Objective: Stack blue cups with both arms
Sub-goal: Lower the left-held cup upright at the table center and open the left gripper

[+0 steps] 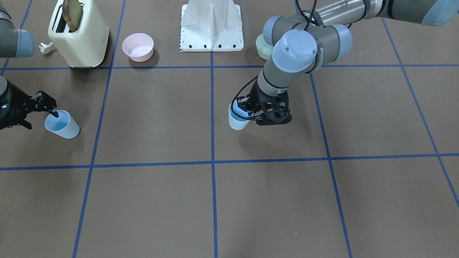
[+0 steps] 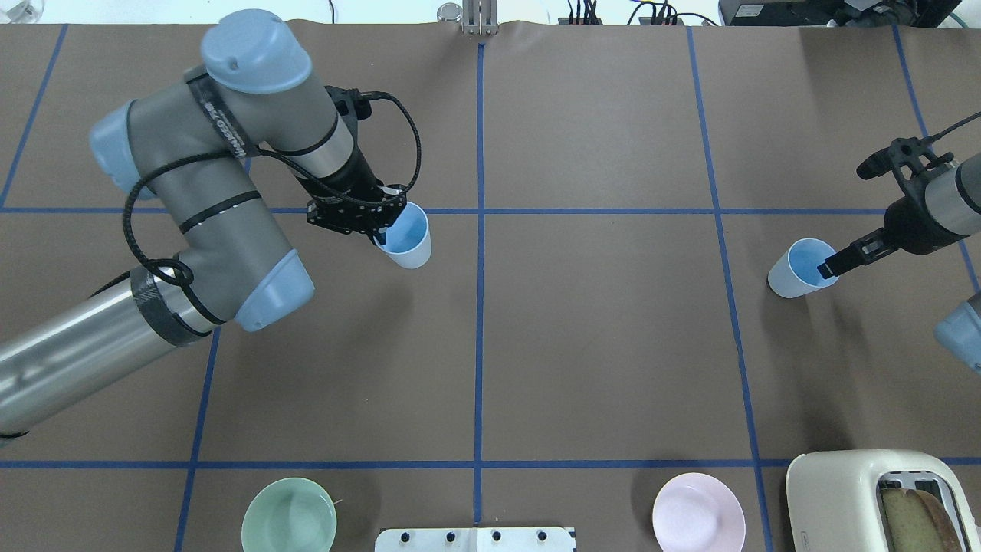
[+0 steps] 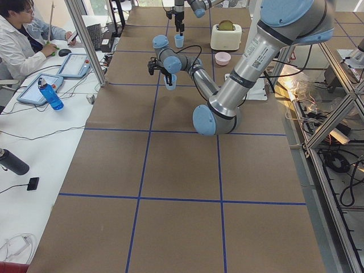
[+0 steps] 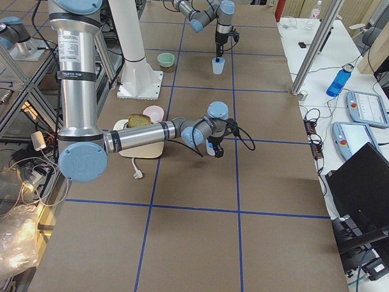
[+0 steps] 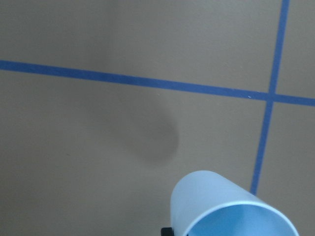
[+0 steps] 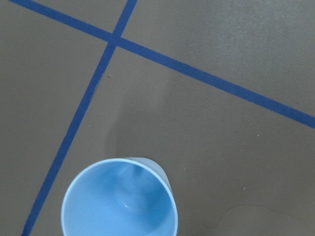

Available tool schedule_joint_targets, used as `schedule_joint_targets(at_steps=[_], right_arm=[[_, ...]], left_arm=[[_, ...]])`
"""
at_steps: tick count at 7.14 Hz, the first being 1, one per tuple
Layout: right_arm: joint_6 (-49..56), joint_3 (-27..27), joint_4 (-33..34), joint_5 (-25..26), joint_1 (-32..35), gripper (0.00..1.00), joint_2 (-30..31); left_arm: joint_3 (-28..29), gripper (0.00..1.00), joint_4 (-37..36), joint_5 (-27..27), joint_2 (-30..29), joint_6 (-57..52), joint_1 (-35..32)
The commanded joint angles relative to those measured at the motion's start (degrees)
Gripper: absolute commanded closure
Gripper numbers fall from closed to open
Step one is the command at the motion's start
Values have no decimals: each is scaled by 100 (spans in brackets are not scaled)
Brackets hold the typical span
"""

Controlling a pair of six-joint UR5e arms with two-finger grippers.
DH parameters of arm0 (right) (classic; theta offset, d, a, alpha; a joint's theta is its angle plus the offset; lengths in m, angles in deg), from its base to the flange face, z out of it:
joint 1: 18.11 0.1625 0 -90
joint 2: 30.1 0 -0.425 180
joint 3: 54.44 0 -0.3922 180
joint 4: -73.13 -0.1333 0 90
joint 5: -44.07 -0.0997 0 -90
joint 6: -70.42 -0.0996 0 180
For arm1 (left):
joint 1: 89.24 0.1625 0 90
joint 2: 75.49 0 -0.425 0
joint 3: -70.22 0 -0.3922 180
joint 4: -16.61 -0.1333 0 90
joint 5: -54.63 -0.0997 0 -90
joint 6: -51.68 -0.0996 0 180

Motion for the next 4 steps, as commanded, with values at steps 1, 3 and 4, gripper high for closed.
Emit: schedule_joint_targets(at_steps=[1,3,4], right_arm=[[-4,-19,12,-3,-14,26,-39],[-4,-28,21,-3,-40,40,-74],[-12,-63,21,-3,-41,43,-101]], left_arm=[[75,100,-5,-357,-151,72,321],[277,100,-5,-482,-327,72,454],[304,100,4,-492,-344,72,507]])
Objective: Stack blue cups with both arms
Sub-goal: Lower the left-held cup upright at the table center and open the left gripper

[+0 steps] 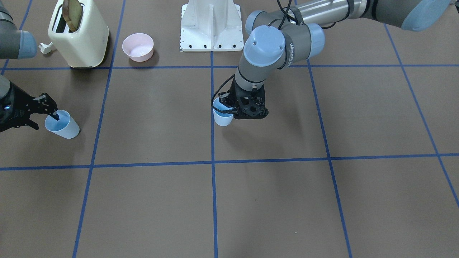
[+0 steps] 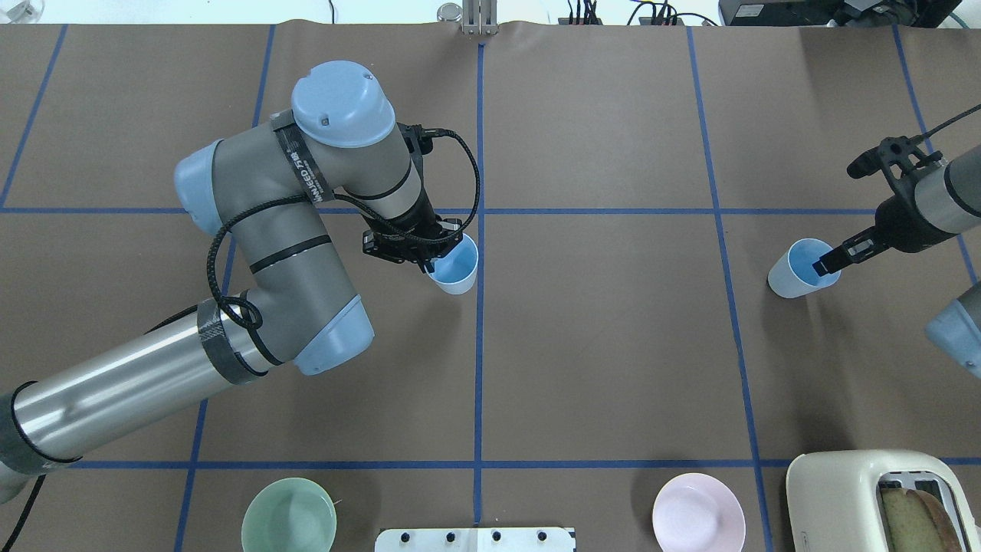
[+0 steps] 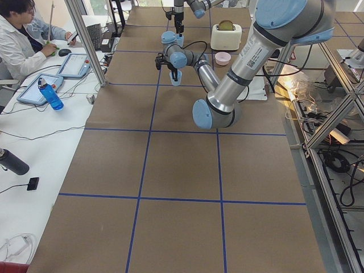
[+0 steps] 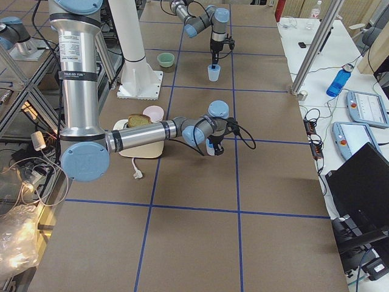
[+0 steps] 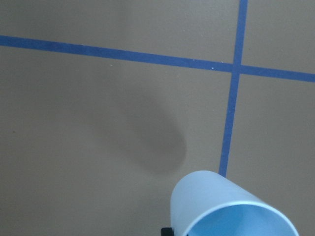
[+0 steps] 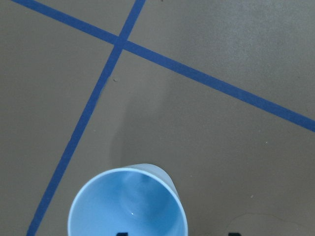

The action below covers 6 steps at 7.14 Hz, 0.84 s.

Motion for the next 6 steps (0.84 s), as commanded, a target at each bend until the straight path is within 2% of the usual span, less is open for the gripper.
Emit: schedule_joint_targets(at_steps=[1,3,5,6], right_arm=[[-9,-56,-5,0,-33,44,-38],[-9,-65,3,0,-42,64,-29],[-9,-65,91,0,-51,97,-47],[-9,-65,91,0,-51,100,-64]], left_arm=[[52,100,7,-108,-39,-8,146],[262,100,60,-311,-143,-8,278],[289,100,69,-311,-153,-8,322],[315,100,86,-311,-153,-17,331]])
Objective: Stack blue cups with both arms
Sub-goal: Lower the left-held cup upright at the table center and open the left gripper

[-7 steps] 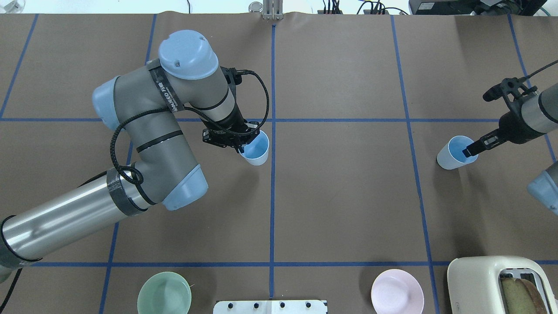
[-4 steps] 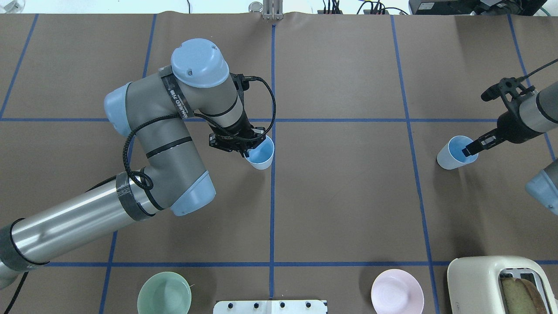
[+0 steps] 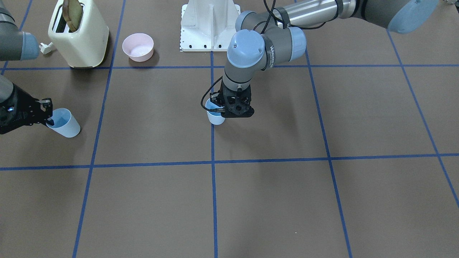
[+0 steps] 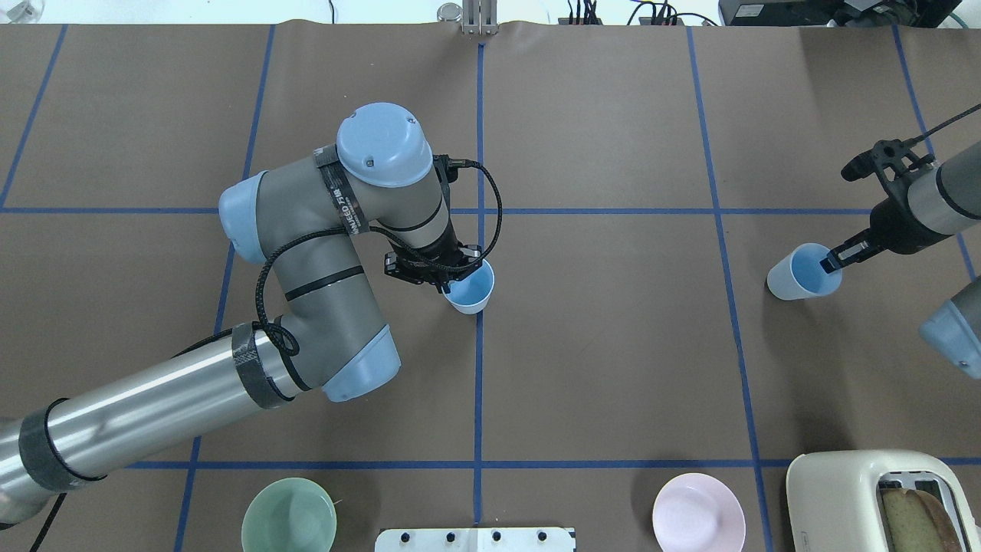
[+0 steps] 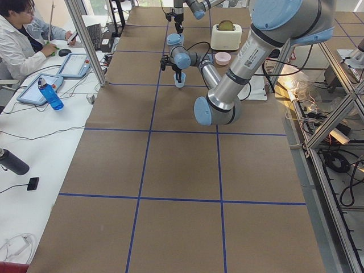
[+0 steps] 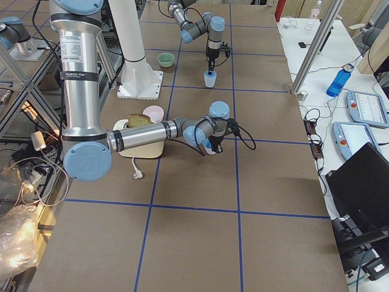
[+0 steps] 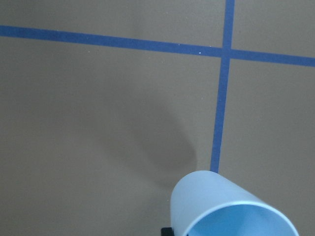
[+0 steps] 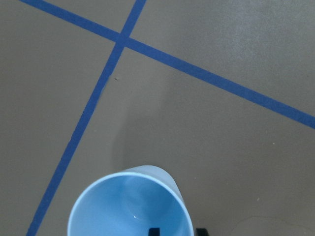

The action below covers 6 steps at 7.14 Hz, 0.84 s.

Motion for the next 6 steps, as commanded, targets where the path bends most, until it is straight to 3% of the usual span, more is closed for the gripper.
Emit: schedule_joint_targets(at_steps=[1,2,3,5,6], right_arm=[[9,1,25,9,-2,100,-19],[0,10,25,0,-2,100,-19],[0,10,34,0,7,100,-19],[9,97,278,0,85,100,-167],[9,237,846,-9,164,100,-490]], left_arm=[[57,100,17,-12,-32,2,49],[57,100,17,-12,-32,-7,49],[48,72,25,-3,-41,-15,49],[48,49,34,-3,-41,-24,49],[39,47,34,-3,-41,-50,49]])
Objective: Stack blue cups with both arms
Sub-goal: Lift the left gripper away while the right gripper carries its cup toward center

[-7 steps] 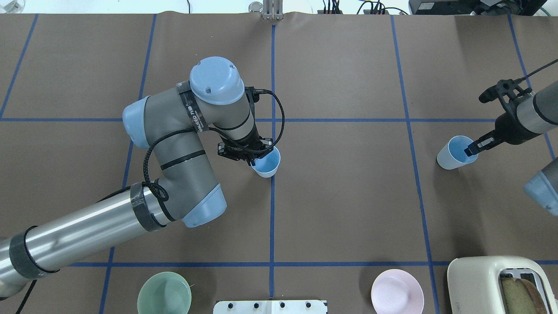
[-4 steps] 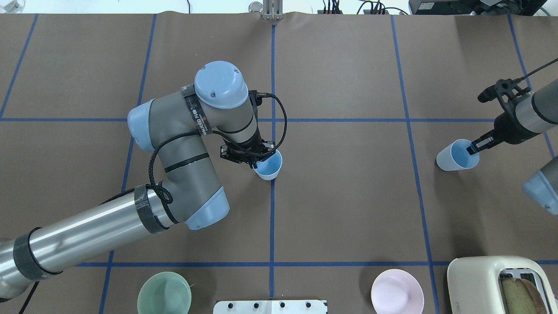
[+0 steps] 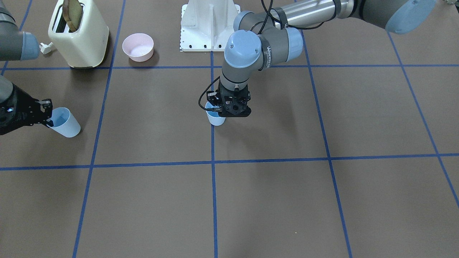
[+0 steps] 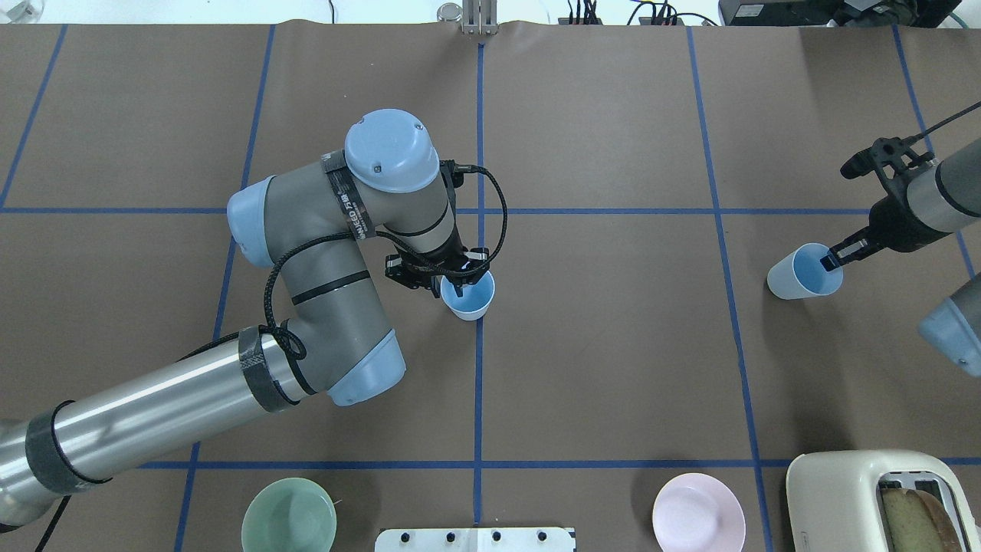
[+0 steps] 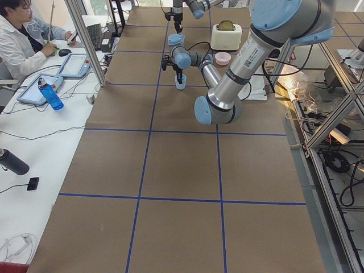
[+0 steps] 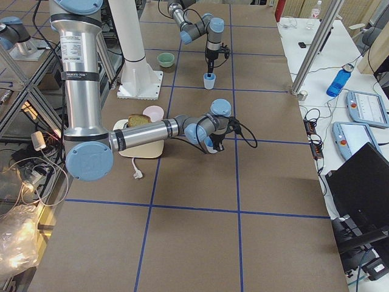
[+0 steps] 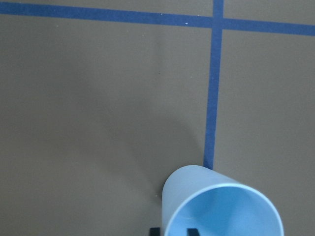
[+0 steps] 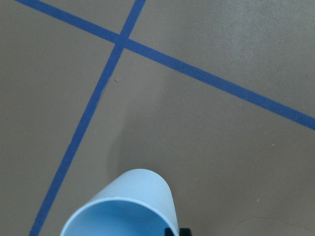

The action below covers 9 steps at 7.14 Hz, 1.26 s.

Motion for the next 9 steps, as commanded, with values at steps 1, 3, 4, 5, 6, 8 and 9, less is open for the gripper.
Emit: schedule_joint_targets(at_steps=[1,3,4,5,6,8,9], right_arm=[[1,429,1149,-16,100,100,-551],[1,677,2031,-68,144,100,-1174],[-7,721,2356,-69,145,100,-1482],[-16,730,2673,-77,92,100,-1824],[-25,774,2832,-121,5,100,-2002],[-766,775,2825,-78,-467,100,-2466],[-1216,774,2825,-34,-723,100,-2704]], left_arm=[[-42,47,-5,0,-9,-23,-8],[-129,46,-14,44,0,-49,-104],[-347,46,-84,62,61,-250,-209],[-445,46,-93,166,157,-469,-384],[-551,45,-102,524,288,-750,-656],[-832,41,-93,738,727,-1653,-1148],[-842,38,-93,1008,868,-2076,-1421]])
